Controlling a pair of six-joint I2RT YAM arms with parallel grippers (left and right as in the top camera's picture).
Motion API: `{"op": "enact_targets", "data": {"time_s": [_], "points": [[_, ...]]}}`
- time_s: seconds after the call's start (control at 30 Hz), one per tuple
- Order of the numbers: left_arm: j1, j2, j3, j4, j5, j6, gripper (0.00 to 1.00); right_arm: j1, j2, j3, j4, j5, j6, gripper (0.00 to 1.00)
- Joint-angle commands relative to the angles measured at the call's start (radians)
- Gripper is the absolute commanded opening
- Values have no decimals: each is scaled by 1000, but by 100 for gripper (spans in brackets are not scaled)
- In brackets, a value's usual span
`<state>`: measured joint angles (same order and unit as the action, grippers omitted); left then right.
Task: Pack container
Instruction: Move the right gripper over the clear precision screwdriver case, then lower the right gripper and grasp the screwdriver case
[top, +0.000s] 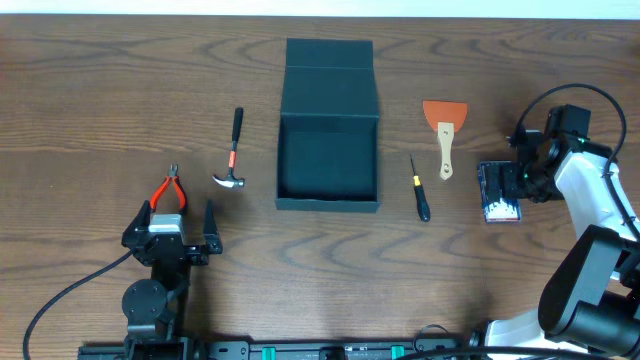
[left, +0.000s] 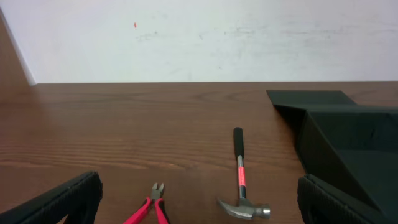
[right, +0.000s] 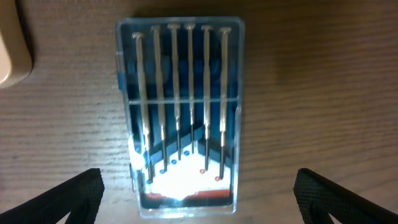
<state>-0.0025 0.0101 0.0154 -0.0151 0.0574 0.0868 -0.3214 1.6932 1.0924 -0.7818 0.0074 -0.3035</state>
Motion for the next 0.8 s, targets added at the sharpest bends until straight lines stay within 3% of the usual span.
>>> {"op": "enact_targets", "data": {"time_s": [0.0,0.5,0.77], "points": [[-3,-6,-11,-15,14,14,98,-4,-4,-19,13,13,-12,99],[-3,-6,-11,-15,14,14,99,-4,0,-76,95,-23,-23,99],[-3,-6,-11,-15,14,14,99,11,101,-75,103,-42,-22,99]]}}
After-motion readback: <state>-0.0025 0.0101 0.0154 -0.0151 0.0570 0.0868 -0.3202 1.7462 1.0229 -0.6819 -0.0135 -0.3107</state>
